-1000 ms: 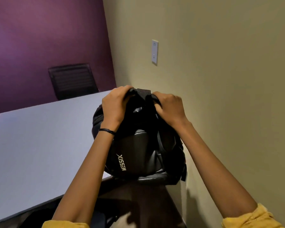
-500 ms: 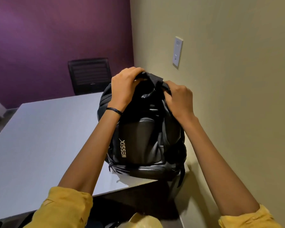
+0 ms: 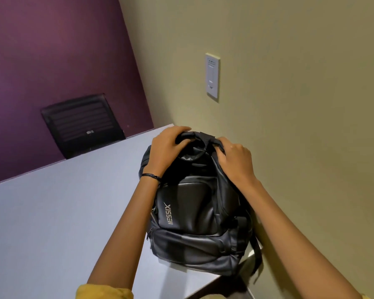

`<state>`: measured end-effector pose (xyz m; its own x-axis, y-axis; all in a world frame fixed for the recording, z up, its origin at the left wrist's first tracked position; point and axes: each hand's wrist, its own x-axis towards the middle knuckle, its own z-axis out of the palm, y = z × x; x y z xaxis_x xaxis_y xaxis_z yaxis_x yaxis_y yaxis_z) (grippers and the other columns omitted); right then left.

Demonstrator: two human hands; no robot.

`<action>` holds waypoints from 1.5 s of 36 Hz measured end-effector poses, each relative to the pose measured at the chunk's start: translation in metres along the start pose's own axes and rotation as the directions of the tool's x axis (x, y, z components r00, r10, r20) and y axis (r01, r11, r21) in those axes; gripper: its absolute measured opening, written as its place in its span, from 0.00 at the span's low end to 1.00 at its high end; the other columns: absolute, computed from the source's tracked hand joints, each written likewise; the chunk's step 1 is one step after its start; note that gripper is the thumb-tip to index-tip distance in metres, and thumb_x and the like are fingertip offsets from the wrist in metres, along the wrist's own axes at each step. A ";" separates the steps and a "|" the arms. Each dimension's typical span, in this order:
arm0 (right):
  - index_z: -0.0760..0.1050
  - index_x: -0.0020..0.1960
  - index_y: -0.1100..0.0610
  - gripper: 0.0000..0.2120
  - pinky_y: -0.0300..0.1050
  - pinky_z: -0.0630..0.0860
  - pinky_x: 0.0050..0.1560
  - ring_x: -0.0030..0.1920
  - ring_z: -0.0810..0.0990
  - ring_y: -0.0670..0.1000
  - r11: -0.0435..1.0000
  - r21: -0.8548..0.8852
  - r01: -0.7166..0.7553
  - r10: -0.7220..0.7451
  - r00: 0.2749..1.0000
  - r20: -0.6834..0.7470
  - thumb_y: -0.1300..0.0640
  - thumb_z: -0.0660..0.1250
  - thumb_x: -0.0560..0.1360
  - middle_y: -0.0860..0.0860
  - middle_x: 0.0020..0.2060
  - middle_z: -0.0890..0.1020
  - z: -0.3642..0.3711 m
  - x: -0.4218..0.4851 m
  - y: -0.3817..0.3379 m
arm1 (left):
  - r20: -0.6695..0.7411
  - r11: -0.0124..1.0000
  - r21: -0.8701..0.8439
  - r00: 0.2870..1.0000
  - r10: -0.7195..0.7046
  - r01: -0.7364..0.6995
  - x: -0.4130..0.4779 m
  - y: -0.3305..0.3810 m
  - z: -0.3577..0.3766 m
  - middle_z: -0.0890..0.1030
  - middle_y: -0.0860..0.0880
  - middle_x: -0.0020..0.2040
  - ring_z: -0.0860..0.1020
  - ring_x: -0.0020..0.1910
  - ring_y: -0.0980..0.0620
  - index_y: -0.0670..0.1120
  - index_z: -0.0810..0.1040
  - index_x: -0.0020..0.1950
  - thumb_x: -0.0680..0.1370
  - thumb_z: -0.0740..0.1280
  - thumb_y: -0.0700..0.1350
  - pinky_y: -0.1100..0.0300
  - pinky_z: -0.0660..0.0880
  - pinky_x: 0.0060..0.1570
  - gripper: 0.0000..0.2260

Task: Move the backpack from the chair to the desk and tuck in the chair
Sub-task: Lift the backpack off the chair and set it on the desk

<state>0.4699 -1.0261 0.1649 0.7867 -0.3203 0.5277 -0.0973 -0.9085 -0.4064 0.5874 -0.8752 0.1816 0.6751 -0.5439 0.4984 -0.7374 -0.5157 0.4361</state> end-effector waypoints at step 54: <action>0.63 0.71 0.56 0.28 0.52 0.71 0.64 0.67 0.70 0.58 0.983 -0.051 -0.176 0.160 0.960 -0.229 0.72 0.59 0.74 0.58 0.69 0.70 0.015 -0.018 0.048 | 0.346 0.907 -0.198 0.892 -0.290 0.372 -0.001 -0.037 0.162 0.36 0.37 0.76 0.38 0.76 0.40 0.51 0.31 0.74 0.72 0.66 0.63 0.43 0.47 0.75 0.49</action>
<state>0.4602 -1.0597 0.1241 0.5999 -0.5143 0.6128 -0.2647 -0.8505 -0.4546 0.6179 -0.9630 0.0434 0.8233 -0.5646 0.0592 -0.4219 -0.5388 0.7292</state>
